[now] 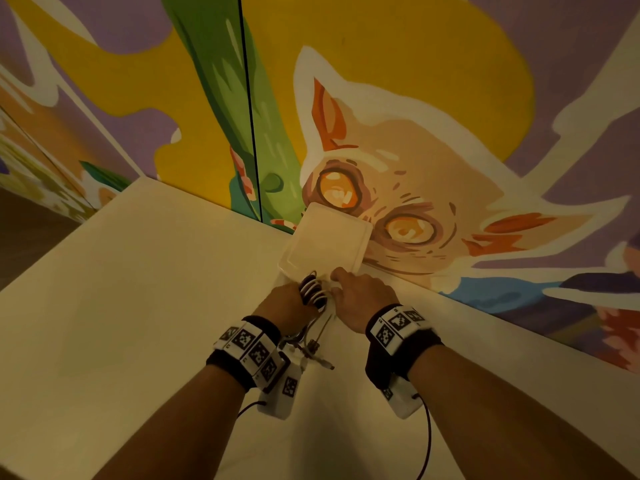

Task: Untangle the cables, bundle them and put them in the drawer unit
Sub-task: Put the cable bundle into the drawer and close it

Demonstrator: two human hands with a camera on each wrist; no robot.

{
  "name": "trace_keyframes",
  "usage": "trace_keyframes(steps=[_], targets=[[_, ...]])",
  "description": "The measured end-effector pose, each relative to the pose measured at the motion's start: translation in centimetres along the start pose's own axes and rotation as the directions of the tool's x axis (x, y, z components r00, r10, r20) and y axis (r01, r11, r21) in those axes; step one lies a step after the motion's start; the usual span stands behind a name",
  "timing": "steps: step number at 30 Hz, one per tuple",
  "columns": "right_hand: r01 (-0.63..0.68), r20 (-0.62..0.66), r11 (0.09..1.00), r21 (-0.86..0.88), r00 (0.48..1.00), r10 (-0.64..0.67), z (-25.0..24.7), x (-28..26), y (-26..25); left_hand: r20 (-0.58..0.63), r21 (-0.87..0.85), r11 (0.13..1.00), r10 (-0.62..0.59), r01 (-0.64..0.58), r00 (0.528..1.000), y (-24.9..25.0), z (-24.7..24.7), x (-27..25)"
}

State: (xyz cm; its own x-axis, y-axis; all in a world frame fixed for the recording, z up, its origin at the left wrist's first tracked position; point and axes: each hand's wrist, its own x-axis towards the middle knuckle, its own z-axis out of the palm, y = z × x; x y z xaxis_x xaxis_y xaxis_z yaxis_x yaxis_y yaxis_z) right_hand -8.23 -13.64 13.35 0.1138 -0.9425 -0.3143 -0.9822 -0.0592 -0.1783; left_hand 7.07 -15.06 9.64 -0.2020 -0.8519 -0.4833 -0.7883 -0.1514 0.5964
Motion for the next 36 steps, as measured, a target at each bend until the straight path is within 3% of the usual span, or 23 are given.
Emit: trace_keyframes(steps=[5,11,15,19,22,24,26,30,36], targets=[[-0.012,0.016,1.000,0.008,1.000,0.012,0.4,0.0,0.0,0.122,0.054,0.995,-0.091,0.085,0.988,-0.2,-0.5,0.0],[-0.005,0.017,1.000,0.011,1.000,0.005,0.9,0.2,0.1,0.179,0.154,0.976,-0.179,0.152,0.967,-0.4,-0.9,0.1],[-0.020,0.009,0.999,0.026,1.000,0.020,1.0,0.4,0.1,0.060,0.146,0.971,-0.198,0.188,0.978,-0.4,-0.3,0.2],[-0.015,0.005,1.000,-0.012,1.000,0.015,1.0,0.7,0.0,-0.126,-0.030,0.988,-0.153,0.150,0.980,-0.9,1.1,0.1],[-0.012,0.002,0.999,-0.030,1.000,0.012,0.9,0.7,-0.1,-0.226,0.036,0.995,-0.080,0.090,0.971,-1.1,1.7,0.0],[-0.012,-0.002,0.999,-0.035,1.000,0.012,0.8,0.7,-0.2,-0.274,0.185,0.982,0.004,0.048,0.962,-1.0,2.0,-0.1],[-0.008,-0.006,0.999,-0.032,1.000,0.008,0.8,0.7,-0.1,-0.298,0.311,0.950,0.063,0.035,0.953,-0.8,1.9,-0.3],[0.010,-0.007,1.000,-0.021,1.000,-0.011,0.9,0.6,-0.2,-0.233,0.509,0.858,0.212,-0.067,0.949,-0.6,1.5,-0.3],[-0.012,-0.056,1.000,0.006,0.998,0.013,1.3,0.7,0.2,-0.308,0.445,0.893,0.220,-0.064,0.926,-1.0,2.3,0.0]])
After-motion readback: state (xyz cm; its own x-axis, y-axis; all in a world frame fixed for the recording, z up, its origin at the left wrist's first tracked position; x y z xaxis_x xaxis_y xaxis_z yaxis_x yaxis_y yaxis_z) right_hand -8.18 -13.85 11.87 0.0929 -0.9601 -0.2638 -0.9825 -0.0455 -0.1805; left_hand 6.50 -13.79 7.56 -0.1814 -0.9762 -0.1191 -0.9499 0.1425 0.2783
